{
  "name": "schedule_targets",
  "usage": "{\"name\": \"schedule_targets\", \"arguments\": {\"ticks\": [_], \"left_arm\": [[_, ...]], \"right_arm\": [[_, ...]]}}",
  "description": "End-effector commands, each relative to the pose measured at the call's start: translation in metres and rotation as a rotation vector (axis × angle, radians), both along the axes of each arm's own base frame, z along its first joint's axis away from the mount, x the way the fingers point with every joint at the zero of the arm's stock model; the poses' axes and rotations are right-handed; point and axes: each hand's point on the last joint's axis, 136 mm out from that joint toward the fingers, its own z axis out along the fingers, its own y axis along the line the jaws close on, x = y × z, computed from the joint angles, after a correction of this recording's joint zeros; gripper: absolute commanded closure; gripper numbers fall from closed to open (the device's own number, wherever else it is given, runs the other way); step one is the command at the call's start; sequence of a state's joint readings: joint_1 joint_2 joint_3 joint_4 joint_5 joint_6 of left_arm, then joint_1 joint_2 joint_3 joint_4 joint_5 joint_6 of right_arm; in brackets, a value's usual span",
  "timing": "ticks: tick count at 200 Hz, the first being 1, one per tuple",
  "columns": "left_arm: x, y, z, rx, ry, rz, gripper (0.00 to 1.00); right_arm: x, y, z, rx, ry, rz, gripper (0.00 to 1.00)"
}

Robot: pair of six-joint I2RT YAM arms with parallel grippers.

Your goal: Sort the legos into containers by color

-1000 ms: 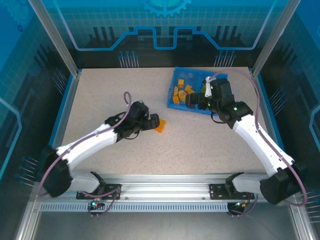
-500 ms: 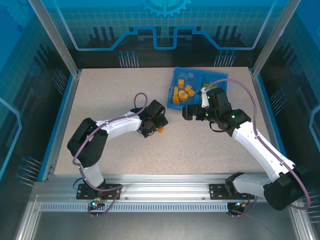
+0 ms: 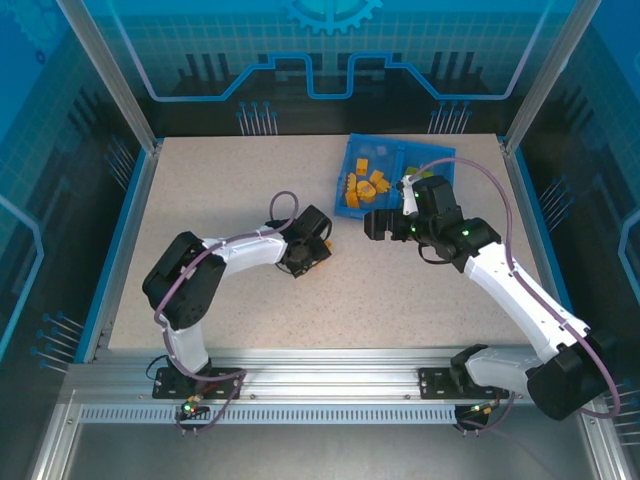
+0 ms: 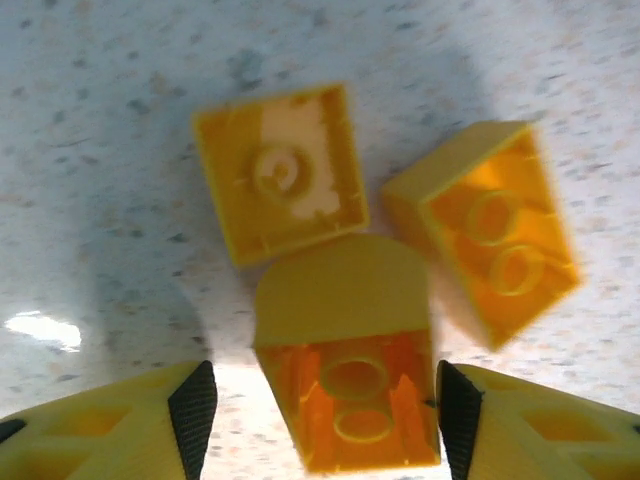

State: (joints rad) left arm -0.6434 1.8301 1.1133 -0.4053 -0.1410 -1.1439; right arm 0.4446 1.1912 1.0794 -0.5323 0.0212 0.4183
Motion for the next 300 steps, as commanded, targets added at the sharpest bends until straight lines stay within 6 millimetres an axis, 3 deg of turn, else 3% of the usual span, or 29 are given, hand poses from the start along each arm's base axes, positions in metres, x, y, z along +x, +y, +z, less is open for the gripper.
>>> {"name": "schedule_targets", "arguments": {"ticks": [1, 35, 65, 110, 146, 187, 208, 238, 272, 300], "left_arm": [[-0.022, 0.024, -0.016, 0.062, 0.071, -0.017, 0.39], [-0.033, 0.039, -0.023, 0.069, 0.092, -0.017, 0.48], [-0.035, 0.049, -0.015, 0.086, 0.061, -0.021, 0.58], [-0.028, 0.053, 0.004, 0.096, 0.002, -0.067, 0.64], [-0.018, 0.035, 0.045, 0.021, -0.1, -0.154, 0.65], [0.005, -0.006, 0.128, -0.038, -0.331, -0.336, 0.65], [0.031, -0.037, 0.167, -0.021, -0.456, -0.454, 0.65], [0.086, -0.067, 0.19, 0.078, -0.552, -0.522, 0.65], [0.153, -0.111, 0.186, 0.131, -0.618, -0.595, 0.65], [0.202, -0.128, 0.17, 0.154, -0.631, -0.581, 0.64]], "right_arm": [[-0.003, 0.005, 0.0, 0.013, 0.01, 0.006, 0.0], [-0.002, 0.008, 0.004, 0.011, 0.0, 0.009, 0.0], [-0.003, 0.011, 0.005, 0.009, 0.003, 0.018, 0.0], [-0.007, 0.018, 0.005, -0.002, 0.009, 0.042, 0.0], [-0.01, 0.022, 0.006, 0.002, 0.012, 0.059, 0.0], [-0.008, 0.019, 0.018, 0.013, -0.026, 0.029, 0.0], [-0.006, 0.014, 0.025, 0.014, -0.054, -0.002, 0.0], [-0.007, 0.001, 0.03, 0.002, -0.079, -0.061, 0.0], [-0.017, -0.011, 0.029, -0.013, -0.079, -0.092, 0.0], [-0.026, -0.021, 0.03, -0.021, -0.08, -0.116, 0.0]]}}
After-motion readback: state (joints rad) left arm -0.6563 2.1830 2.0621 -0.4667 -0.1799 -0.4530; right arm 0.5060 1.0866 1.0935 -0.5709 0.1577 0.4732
